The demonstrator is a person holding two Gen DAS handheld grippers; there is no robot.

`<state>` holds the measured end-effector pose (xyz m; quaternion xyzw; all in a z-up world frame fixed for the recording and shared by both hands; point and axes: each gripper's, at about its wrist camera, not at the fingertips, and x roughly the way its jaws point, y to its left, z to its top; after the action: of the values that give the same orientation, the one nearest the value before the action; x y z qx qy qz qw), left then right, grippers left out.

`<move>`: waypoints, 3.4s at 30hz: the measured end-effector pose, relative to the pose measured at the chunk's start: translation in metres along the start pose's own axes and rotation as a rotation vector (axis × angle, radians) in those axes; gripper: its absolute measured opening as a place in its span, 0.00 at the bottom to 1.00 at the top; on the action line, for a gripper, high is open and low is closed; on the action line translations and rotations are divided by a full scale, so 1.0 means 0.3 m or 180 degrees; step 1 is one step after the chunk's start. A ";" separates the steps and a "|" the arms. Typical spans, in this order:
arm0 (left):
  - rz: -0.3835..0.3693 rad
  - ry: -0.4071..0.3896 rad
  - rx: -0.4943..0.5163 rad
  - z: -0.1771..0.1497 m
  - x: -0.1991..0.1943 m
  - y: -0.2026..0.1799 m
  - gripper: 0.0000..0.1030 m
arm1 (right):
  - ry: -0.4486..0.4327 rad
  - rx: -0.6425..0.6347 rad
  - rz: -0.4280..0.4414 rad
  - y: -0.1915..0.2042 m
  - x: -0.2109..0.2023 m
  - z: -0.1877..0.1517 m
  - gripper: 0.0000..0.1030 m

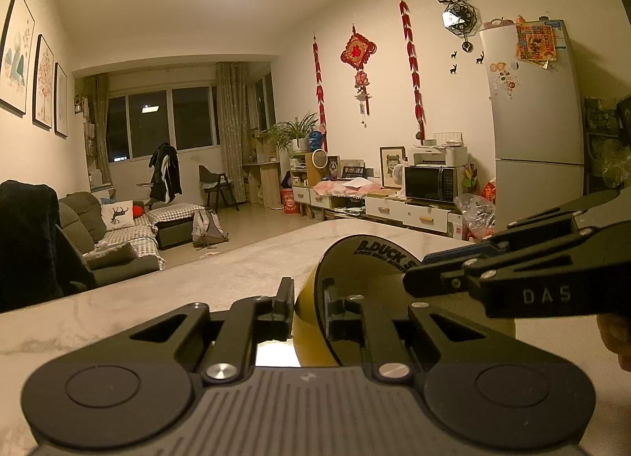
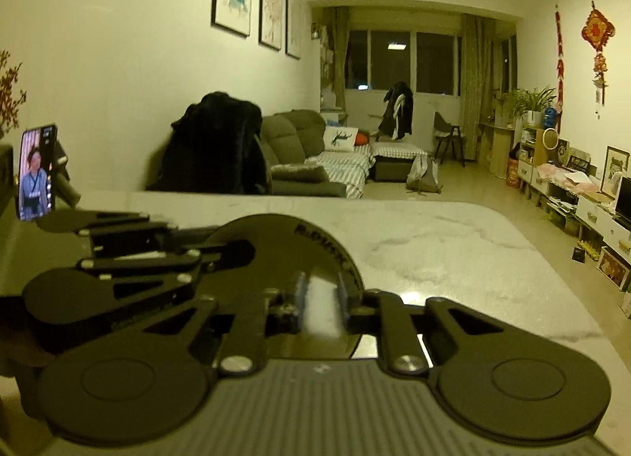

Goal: Clean bowl

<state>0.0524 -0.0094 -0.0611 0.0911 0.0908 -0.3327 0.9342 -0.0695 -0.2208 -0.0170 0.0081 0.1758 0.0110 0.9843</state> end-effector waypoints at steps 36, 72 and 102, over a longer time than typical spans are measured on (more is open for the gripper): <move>-0.0063 0.0072 -0.0036 -0.004 0.009 0.012 0.17 | 0.0344 0.0555 0.0392 -0.070 0.001 -0.023 0.17; -0.0089 0.0096 -0.0031 -0.004 -0.006 0.018 0.18 | 0.0297 0.0294 0.0350 -0.032 0.005 -0.029 0.12; -0.0113 0.0094 0.0005 0.000 -0.008 0.002 0.20 | 0.0304 0.0720 0.0298 -0.113 -0.092 -0.011 0.42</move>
<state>0.0511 -0.0076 -0.0604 0.0951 0.1059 -0.3479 0.9267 -0.0957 -0.2554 -0.0113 0.1266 0.2220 0.0374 0.9661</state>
